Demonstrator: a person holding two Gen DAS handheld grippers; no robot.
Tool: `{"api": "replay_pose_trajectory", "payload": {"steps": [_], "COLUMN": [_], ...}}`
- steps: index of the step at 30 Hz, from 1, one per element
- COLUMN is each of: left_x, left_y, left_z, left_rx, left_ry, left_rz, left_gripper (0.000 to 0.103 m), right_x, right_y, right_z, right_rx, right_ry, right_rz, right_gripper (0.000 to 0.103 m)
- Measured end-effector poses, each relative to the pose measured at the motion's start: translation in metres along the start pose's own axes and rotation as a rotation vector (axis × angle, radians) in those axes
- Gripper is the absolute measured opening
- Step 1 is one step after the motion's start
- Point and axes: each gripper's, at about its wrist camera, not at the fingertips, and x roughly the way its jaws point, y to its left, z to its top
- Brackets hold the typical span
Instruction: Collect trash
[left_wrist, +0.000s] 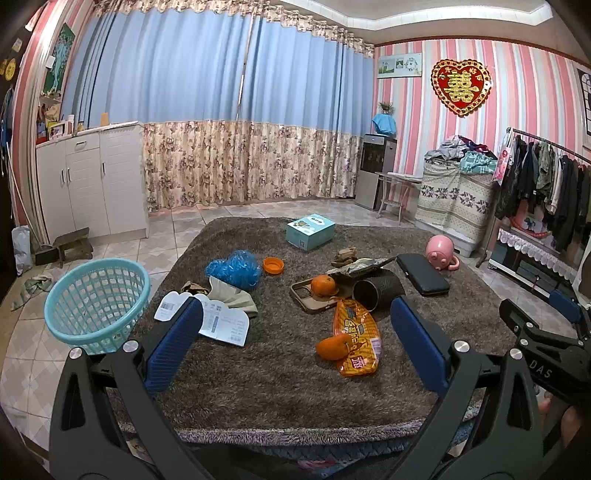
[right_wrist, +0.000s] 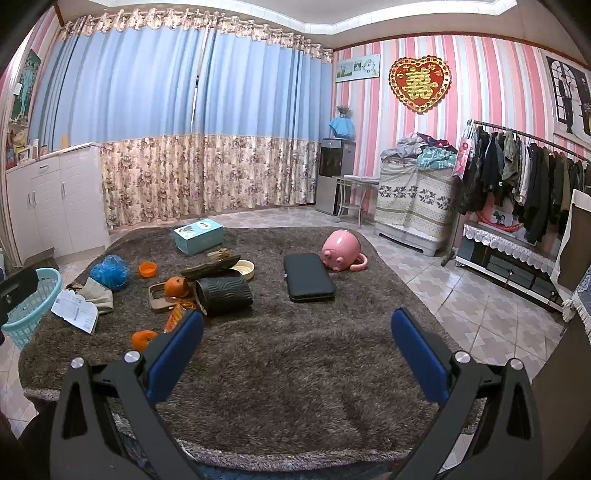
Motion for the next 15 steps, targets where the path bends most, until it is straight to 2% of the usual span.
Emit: {"api": "replay_pose_trajectory", "payload": {"steps": [15], "left_x": [0.0012], "left_y": [-0.0017], "left_z": [-0.0017], "left_rx": [0.001], "left_ry": [0.003], "left_rz": [0.002], "left_gripper": [0.098], "right_x": [0.0007], "right_y": [-0.0016], "right_z": [-0.0011], "right_rx": [0.004], "right_ry": [0.005], "right_rz": [0.002], "right_gripper": [0.099]}}
